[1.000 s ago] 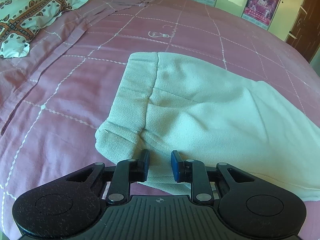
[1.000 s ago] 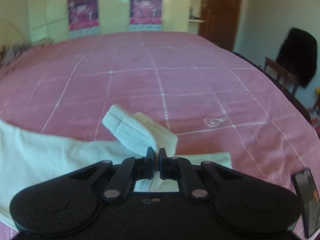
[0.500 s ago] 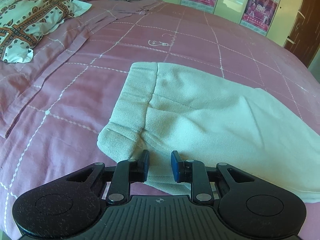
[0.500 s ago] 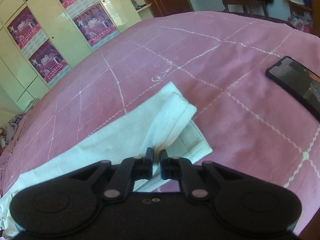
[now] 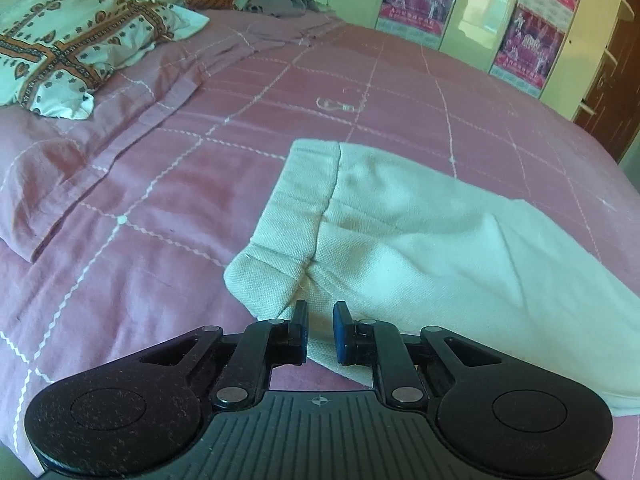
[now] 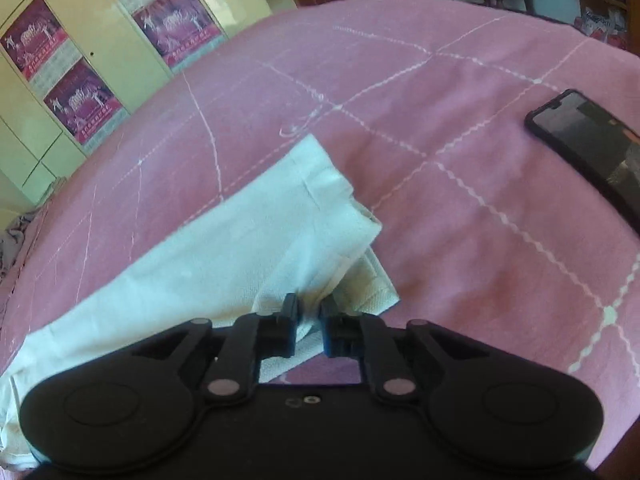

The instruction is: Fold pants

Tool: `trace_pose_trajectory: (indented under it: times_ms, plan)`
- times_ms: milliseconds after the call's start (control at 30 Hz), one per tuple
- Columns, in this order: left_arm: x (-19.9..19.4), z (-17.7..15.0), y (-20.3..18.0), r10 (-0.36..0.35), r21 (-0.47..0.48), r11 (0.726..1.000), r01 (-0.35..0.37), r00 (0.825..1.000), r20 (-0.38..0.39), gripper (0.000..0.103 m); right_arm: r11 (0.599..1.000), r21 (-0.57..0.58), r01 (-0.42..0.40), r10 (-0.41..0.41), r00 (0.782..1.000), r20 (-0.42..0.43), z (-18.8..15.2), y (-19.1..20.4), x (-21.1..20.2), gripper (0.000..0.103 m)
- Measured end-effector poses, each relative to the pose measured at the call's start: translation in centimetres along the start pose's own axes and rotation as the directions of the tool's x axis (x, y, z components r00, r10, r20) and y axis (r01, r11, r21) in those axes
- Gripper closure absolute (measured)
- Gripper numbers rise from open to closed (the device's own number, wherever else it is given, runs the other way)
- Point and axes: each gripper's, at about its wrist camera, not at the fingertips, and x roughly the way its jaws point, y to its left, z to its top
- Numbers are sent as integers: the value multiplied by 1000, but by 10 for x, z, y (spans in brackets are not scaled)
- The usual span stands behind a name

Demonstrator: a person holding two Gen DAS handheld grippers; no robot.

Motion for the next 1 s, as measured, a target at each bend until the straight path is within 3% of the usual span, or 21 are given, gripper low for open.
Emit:
trace_pose_trajectory:
  times_ms: [33, 67, 133, 233, 300, 333, 367, 433, 500, 533, 600, 667, 700, 733, 767, 833, 933, 1000]
  plan:
    - [-7, 0, 5, 8, -24, 1000, -7, 1000, 21, 80, 1000, -18, 7, -6, 999, 51, -1, 4, -13, 77]
    - [-12, -1, 10, 19, -52, 998, -17, 999, 44, 54, 999, -41, 1, 2, 996, 84, -2, 8, -22, 77]
    - [-18, -2, 20, 27, -110, 994, -17, 995, 93, 25, 997, -69, -17, 25, 994, 108, -4, 17, -31, 77]
    - [-6, 1, 28, -11, -162, 987, 22, 998, 68, 25, 992, -94, -84, 93, 991, 94, -8, 39, -27, 78]
    - [9, 2, 26, 26, -159, 987, -22, 999, 27, 27, 983, -130, -129, 139, 988, 73, -12, 62, -19, 78]
    - [17, 3, 26, 46, -151, 988, -44, 999, 5, 53, 978, -144, -148, 159, 985, 64, -13, 74, -15, 78]
    - [30, 3, 27, 36, -151, 988, -42, 998, -44, 87, 973, -158, -167, 176, 983, 46, -14, 86, -9, 78]
    - [32, 6, 36, -5, -242, 970, -2, 1000, -28, 89, 960, -197, -200, 207, 978, 13, -17, 114, 2, 78]
    - [22, 7, 36, -8, -223, 975, 9, 1000, 5, 90, 942, -235, -241, 245, 970, -16, -18, 142, 9, 78]
    - [22, 5, 34, -4, -164, 987, 1, 1000, -19, 89, 931, -256, -261, 262, 965, -29, -18, 156, 12, 78]
    - [29, 3, 38, -16, -77, 997, 9, 995, -94, 78, 905, -296, -307, 303, 951, -62, -16, 185, 20, 78]
    - [10, 11, 39, 58, -41, 997, -59, 998, -21, 35, 869, -342, -357, 338, 934, -118, -15, 217, 34, 76]
    - [-1, 15, 37, 107, -37, 994, -106, 993, 38, 29, 844, -373, -386, 355, 922, -152, -16, 237, 42, 75]
    - [-11, 21, 35, 135, -42, 990, -132, 986, 94, 26, 814, -405, -415, 372, 910, -185, -18, 259, 51, 70]
    - [-12, 28, 33, 118, -44, 993, -114, 987, 108, 24, 781, -441, -442, 389, 897, -210, -23, 284, 59, 61]
    - [-2, 39, 27, 119, -53, 992, -114, 989, 90, 23, 709, -502, -495, 425, 868, -255, -30, 335, 76, 52]
    - [20, 45, 16, 161, -24, 987, -160, 984, 70, 22, 624, -541, -564, 450, 825, -341, -43, 403, 109, 55]
    - [32, 40, 17, 215, -70, 975, -212, 976, 42, 22, 577, -572, -583, 438, 812, -387, -53, 438, 131, 56]
